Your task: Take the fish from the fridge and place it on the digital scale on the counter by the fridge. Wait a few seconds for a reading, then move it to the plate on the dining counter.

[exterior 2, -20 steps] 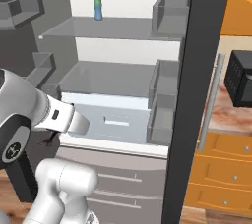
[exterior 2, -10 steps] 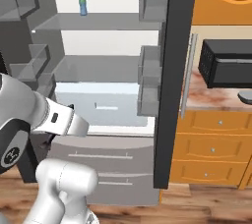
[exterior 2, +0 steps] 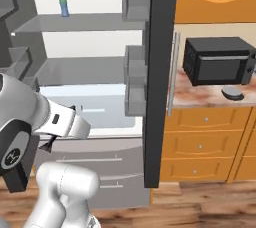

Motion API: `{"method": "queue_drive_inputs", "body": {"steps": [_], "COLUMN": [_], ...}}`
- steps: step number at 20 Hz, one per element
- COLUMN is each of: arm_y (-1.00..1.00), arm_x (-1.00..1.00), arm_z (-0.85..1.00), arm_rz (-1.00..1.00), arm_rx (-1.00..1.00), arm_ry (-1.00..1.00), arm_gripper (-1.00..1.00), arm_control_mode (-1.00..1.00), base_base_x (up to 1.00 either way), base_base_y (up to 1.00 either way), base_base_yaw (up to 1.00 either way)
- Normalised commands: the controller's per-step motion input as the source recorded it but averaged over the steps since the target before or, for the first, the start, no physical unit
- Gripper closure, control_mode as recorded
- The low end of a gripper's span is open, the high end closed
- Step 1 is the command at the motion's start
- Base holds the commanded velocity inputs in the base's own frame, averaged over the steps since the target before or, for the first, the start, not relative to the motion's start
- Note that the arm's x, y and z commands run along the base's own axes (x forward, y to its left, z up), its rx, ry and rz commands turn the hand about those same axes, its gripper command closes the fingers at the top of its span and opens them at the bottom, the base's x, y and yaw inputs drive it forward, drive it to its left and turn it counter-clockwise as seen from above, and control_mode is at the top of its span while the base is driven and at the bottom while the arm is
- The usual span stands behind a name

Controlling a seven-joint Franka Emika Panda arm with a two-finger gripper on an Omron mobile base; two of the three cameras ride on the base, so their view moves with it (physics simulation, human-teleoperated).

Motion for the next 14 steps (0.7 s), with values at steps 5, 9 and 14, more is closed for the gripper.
{"method": "queue_drive_inputs", "body": {"steps": [5,9,14], "arm_y": [0.00,0.00,0.00], "arm_x": [0.00,0.00,0.00], "arm_z": [0.00,0.00,0.00], "arm_rz": [0.00,0.00,0.00], "arm_rx": [0.00,0.00,0.00], "arm_ry": [0.00,0.00,0.00], "arm_gripper": [1.00,1.00,1.00], "arm_control_mode": [1.00,1.00,1.00], "base_base_x": [-0.53,-0.24,-0.06], "base_base_y": [0.25,0.14,0.09], "base_base_yaw": [-0.71,-0.80,-0.87]}}
